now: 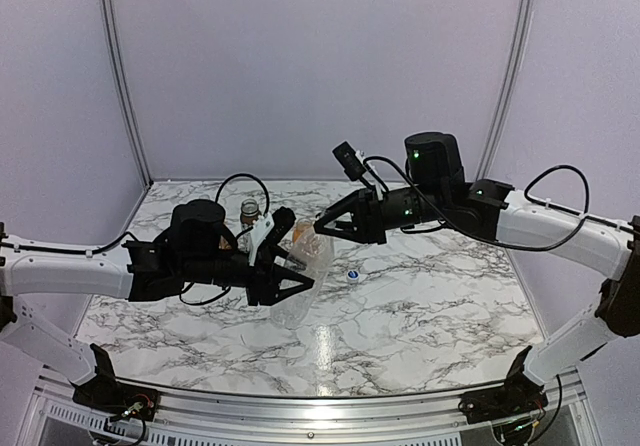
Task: Unscrew the bottle caps
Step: Pass from the left arm to the right, then place the bottle without the bottle cap at the center of the board.
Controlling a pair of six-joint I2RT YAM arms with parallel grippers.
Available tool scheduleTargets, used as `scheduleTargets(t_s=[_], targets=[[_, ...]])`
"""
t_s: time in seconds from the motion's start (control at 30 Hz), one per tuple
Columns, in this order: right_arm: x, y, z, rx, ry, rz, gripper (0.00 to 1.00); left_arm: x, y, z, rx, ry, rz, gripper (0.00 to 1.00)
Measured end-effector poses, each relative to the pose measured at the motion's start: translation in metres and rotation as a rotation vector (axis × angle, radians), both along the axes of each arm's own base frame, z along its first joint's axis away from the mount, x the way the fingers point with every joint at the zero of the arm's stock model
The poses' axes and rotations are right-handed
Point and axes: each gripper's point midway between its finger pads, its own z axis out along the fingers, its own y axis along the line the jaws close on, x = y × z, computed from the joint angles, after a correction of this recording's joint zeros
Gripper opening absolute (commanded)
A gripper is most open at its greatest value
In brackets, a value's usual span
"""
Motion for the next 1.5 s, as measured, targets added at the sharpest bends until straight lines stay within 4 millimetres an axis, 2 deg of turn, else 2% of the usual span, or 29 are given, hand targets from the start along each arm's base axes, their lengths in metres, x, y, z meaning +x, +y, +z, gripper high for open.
scheduleTargets(t_s=[0.07,0.13,0.23,0.33,0.47,0.57,0.8,1.0,1.23,1.37,1.5], targets=[[0.001,0.0,0.0,-0.002,-0.003,-0.005,0.0,0.003,0.001,0.0,0.003,-0.004,0.017,0.56],[0.003,0.0,-0.001,-0.005,-0.009,-0.019,0.0,0.006,0.002,-0.001,0.007,-0.006,0.038,0.64],[0.008,-0.001,-0.002,-0.015,-0.02,-0.043,0.0,0.013,0.004,-0.002,0.01,0.001,0.083,0.87],[0.012,-0.004,-0.007,-0.035,-0.021,-0.066,0.0,0.021,0.007,-0.002,0.011,0.004,0.127,0.99],[0.02,-0.01,-0.008,-0.051,-0.03,-0.106,0.0,0.028,0.017,0.003,0.0,0.004,0.192,0.99],[0.034,-0.021,-0.007,-0.072,-0.053,-0.179,0.0,0.033,0.028,0.013,-0.025,-0.008,0.244,0.99],[0.094,-0.065,-0.02,-0.192,-0.129,-0.481,0.0,0.036,0.059,0.045,-0.11,-0.048,0.365,0.99],[0.144,-0.093,-0.036,-0.298,-0.182,-0.693,0.0,0.042,0.074,0.047,-0.123,-0.057,0.439,0.99],[0.186,-0.1,-0.071,-0.384,-0.18,-0.787,0.0,0.048,0.08,0.038,-0.101,-0.059,0.49,0.99],[0.197,-0.097,-0.091,-0.425,-0.174,-0.794,0.0,0.05,0.082,0.038,-0.099,-0.063,0.505,0.99],[0.202,-0.095,-0.101,-0.44,-0.172,-0.798,0.0,0.051,0.083,0.037,-0.097,-0.066,0.516,0.99]])
